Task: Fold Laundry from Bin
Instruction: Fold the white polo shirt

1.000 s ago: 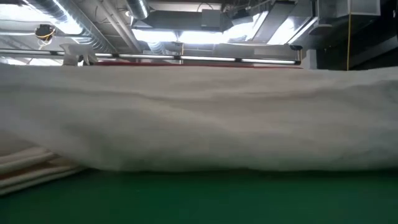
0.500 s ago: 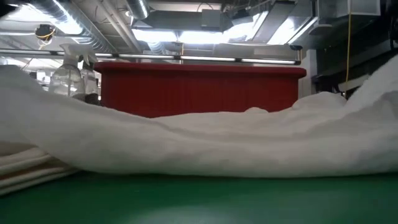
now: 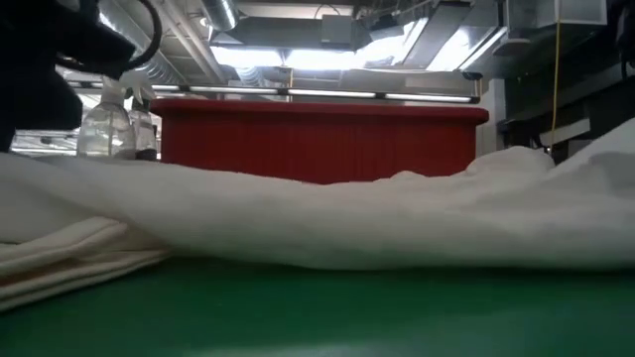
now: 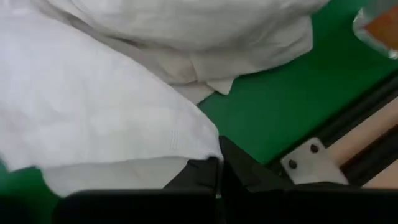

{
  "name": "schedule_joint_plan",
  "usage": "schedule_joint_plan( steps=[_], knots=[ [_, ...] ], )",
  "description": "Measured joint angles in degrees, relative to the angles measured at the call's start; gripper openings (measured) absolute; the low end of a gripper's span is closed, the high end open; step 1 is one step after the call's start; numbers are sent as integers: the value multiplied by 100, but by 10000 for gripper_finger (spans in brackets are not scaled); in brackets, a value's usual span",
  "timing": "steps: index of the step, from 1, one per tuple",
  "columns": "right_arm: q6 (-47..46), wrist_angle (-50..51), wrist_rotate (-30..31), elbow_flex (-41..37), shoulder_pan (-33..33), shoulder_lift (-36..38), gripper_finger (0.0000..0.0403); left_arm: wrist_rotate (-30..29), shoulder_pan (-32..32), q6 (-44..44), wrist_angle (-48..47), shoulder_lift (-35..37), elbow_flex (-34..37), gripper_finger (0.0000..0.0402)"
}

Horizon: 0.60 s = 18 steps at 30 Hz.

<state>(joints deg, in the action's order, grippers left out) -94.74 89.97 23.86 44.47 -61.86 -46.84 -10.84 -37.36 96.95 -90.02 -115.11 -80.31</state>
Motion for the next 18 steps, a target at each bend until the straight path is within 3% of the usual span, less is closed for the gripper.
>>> schedule_joint_plan(
  steps=[5,11,18],
  knots=[
    [-325,5,-529,-24,1,-97,1,339,-14,-2,2,0,135,0],
    [-360,7,-360,-26,1,-89,3,623,-153,-2,5,0,155,4],
    [-108,5,-493,-26,1,-89,5,609,-155,40,3,0,155,51]
  ],
)
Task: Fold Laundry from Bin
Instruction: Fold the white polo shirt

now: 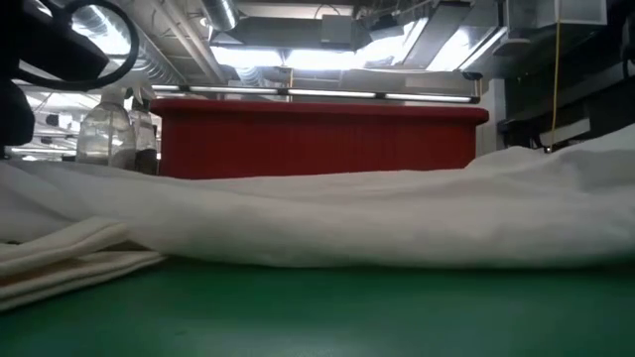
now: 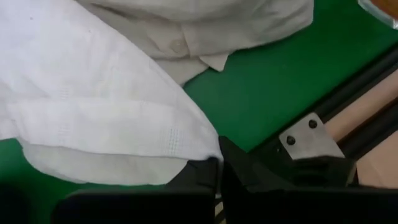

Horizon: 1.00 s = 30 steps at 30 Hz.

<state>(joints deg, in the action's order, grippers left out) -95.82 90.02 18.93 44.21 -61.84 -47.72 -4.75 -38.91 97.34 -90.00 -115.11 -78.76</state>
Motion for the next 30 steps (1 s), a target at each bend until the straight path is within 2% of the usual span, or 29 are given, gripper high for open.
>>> schedule_joint_plan(
  steps=[9,14,21,30],
  knots=[
    [8,0,-104,0,0,-3,5,-153,146,-12,-7,0,-190,100],
    [10,0,-104,0,0,-2,5,-569,42,-40,-13,205,-583,100],
    [10,0,-210,0,0,-9,5,-322,-270,160,78,299,-965,99],
    [12,0,-209,0,0,-11,5,-200,-772,1041,1642,297,-770,99]
  ],
)
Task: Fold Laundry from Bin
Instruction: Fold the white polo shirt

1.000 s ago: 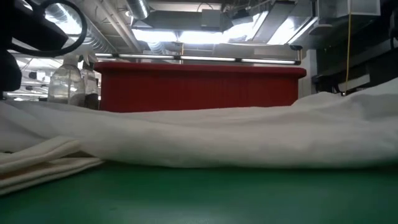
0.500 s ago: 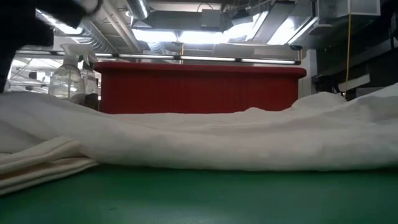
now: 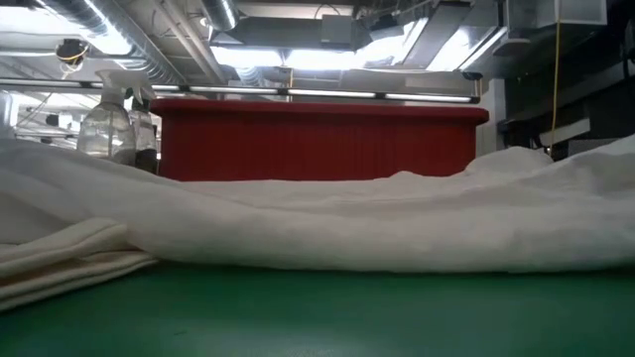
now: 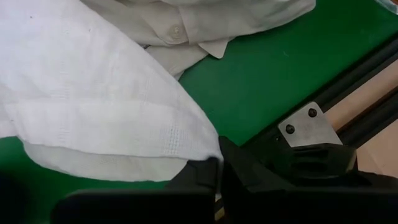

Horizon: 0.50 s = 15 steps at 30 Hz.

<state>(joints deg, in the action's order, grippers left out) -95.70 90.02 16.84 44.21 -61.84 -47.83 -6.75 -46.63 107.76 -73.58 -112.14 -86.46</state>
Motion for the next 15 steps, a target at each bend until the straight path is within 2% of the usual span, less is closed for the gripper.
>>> schedule_joint_plan(
  steps=[7,15],
  knots=[
    [2,-1,0,0,0,0,5,-375,-122,485,130,0,185,99],
    [4,0,-1,0,0,0,5,-328,-101,617,426,0,493,99]
  ],
)
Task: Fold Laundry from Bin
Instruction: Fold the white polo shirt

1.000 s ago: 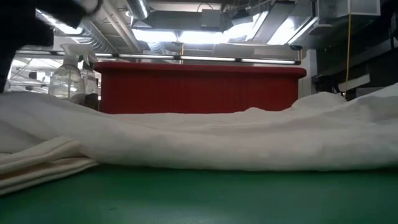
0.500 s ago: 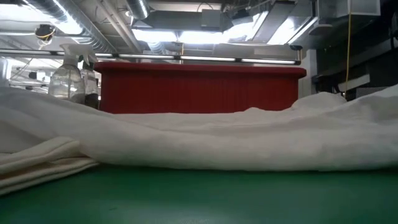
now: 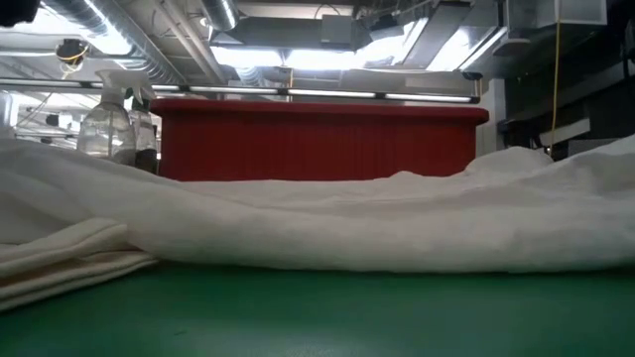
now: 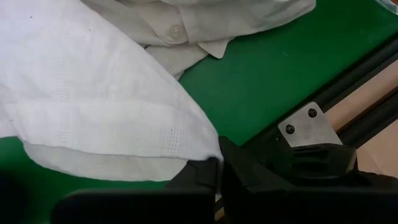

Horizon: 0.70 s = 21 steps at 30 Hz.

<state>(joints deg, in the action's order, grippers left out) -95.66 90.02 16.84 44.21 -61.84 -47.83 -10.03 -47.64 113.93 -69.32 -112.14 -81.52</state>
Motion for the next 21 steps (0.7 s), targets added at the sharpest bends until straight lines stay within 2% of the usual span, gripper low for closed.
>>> schedule_joint_plan(
  steps=[16,21],
  knots=[
    [1,0,1,-2,0,0,5,-239,0,-2,745,0,561,99],
    [1,0,-1,-2,0,0,5,-575,-2,-10,842,0,661,99]
  ],
)
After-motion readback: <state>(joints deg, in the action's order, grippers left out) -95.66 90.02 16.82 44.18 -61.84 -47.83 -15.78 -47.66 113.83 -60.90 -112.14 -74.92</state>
